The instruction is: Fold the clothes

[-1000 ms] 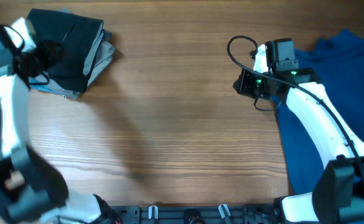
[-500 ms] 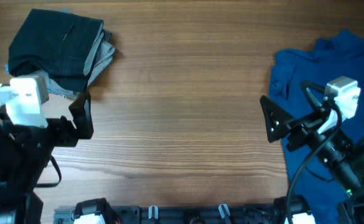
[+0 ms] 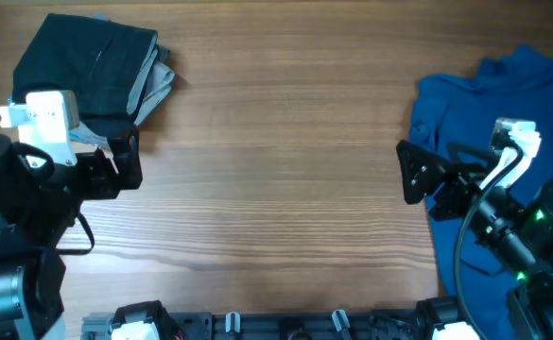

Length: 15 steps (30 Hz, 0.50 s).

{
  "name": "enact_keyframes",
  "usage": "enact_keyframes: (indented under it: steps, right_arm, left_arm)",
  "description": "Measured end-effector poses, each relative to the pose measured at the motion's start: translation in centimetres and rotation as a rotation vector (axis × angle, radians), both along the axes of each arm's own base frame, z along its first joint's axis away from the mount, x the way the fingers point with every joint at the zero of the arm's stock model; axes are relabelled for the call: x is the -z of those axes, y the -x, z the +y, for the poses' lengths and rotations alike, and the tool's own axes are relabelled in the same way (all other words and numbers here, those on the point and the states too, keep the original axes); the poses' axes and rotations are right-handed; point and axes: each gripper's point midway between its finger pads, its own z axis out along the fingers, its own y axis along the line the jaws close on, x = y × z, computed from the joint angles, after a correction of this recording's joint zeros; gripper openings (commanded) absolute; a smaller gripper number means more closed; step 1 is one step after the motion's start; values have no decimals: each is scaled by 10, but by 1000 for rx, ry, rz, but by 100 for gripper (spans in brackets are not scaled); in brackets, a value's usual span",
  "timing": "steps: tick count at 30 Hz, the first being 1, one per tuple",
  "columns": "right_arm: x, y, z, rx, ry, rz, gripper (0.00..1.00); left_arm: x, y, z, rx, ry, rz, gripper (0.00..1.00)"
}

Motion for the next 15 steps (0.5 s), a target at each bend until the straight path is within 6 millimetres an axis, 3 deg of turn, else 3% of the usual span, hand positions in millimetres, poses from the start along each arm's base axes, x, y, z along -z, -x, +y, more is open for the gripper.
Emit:
enact_keyframes:
  steps: [7,10,15]
  right_arm:
    - [-24,-1,1,-74,229,-275,100]
    - [-5,2,0,-68,264,-411,100]
    - [61,29,-5,-56,270,-477,100]
  left_arm:
    - [0,0,0,-2,-1,1,100]
    - [0,0,0,-2,-1,1,100]
    - [1,-1,1,-2,-1,5,100]
